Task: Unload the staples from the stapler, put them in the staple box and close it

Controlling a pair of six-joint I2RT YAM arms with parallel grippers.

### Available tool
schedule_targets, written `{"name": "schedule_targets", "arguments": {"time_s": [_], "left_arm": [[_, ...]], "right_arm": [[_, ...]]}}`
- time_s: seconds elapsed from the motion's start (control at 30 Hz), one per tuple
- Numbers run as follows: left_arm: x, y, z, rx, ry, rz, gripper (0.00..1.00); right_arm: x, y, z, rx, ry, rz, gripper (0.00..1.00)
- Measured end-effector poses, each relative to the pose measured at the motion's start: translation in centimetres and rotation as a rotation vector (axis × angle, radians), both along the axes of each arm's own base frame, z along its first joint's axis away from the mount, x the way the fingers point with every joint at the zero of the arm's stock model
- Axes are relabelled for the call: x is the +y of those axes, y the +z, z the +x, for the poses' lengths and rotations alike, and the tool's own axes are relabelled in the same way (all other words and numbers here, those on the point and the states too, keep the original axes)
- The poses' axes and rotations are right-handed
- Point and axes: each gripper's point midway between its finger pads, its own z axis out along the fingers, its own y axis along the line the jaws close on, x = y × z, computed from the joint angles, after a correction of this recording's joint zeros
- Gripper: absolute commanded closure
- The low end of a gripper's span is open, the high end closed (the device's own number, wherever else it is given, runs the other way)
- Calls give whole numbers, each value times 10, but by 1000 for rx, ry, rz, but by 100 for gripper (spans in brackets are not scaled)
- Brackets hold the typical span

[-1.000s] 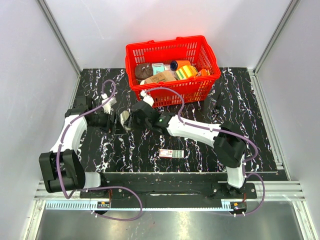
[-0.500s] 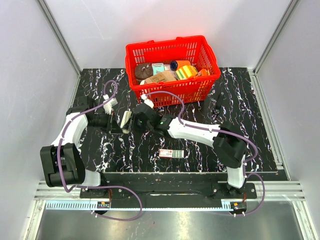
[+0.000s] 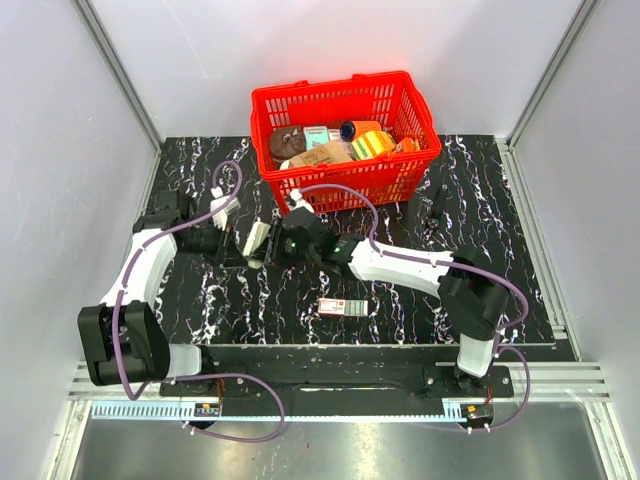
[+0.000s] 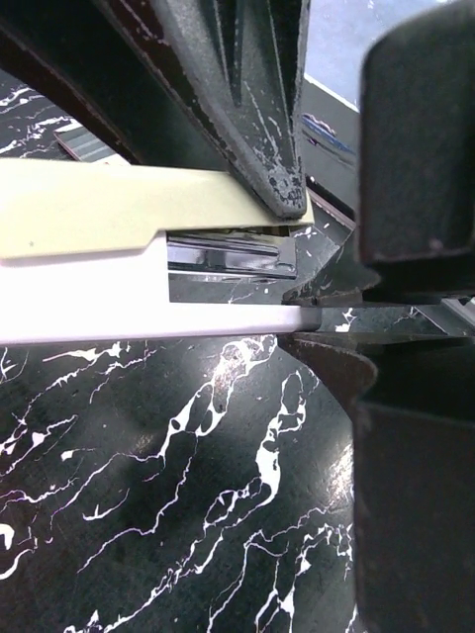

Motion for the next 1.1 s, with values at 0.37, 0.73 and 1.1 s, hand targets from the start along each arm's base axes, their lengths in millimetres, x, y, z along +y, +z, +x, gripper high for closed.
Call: {"name": "schedule_targets", "arguments": {"time_s": [0.37, 0.73, 1.1], "left_arm": [[45, -26, 19, -141, -14, 306, 100], [69, -57, 24, -323, -84, 564, 100], [84, -43, 63, -602, -66, 814, 100]], "right_arm": [[-20, -12, 6, -54, 127, -38, 100], [-39, -46, 0, -130, 251, -221, 100], [-58, -75, -10, -143, 358, -359, 100]]}}
